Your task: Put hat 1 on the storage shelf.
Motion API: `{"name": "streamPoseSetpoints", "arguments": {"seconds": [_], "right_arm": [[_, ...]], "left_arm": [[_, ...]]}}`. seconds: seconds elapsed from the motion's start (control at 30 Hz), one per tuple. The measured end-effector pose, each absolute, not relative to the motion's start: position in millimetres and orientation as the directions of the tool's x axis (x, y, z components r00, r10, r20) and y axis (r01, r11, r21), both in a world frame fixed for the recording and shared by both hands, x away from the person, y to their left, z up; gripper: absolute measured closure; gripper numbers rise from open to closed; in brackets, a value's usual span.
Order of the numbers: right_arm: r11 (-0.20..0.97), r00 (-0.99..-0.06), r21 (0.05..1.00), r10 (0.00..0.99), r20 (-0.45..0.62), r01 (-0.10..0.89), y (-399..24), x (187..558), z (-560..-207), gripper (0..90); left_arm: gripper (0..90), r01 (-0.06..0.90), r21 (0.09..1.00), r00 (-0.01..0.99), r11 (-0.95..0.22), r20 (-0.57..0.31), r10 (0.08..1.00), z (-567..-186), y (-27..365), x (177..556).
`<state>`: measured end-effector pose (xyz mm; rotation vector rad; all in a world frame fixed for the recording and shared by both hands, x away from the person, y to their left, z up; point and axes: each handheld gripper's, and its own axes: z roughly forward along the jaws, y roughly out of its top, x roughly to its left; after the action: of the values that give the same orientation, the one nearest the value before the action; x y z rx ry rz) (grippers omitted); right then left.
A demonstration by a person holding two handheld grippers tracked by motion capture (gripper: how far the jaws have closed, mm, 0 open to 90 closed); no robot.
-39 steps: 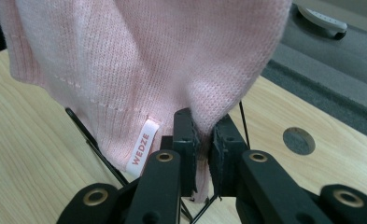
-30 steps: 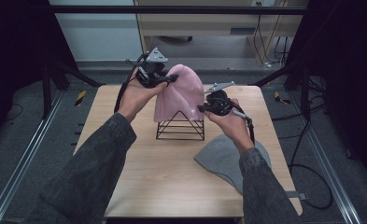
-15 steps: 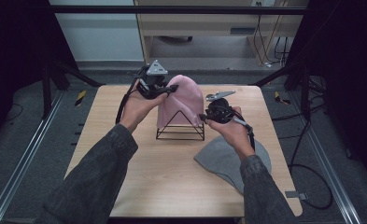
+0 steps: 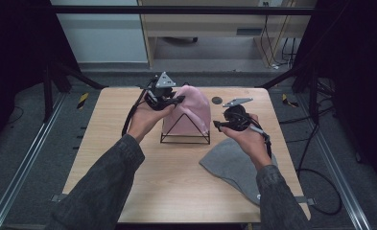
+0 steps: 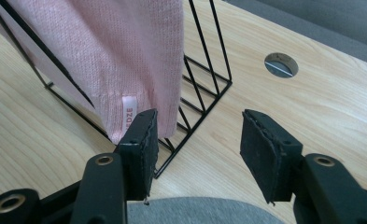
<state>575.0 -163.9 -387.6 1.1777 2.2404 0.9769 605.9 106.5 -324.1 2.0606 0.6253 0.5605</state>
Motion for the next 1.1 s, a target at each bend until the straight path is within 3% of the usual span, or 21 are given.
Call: {"name": "streamPoseSetpoints", "arguments": {"seconds": [0.5, 0.8, 1.1], "right_arm": [[0.397, -0.542, 0.739, 0.839, -0.052, 0.545, -172.0, 572.3, -389.7, 44.8], [0.371, -0.487, 0.727, 0.871, -0.057, 0.577, -207.4, 562.3, -390.3, 41.6], [0.325, -0.429, 0.716, 0.903, -0.04, 0.618, -242.0, 552.5, -402.9, 40.4]], "left_arm": [[72.9, 0.233, 0.84, 0.78, -0.49, 0.139, 0.61, -335.2, 111.7, 600.2], [61.3, 0.269, 0.841, 0.777, -0.47, 0.099, 0.622, -341.5, 118.3, 598.1], [59.5, 0.245, 0.865, 0.787, -0.439, 0.087, 0.611, -337.3, 119.3, 589.8]]}}
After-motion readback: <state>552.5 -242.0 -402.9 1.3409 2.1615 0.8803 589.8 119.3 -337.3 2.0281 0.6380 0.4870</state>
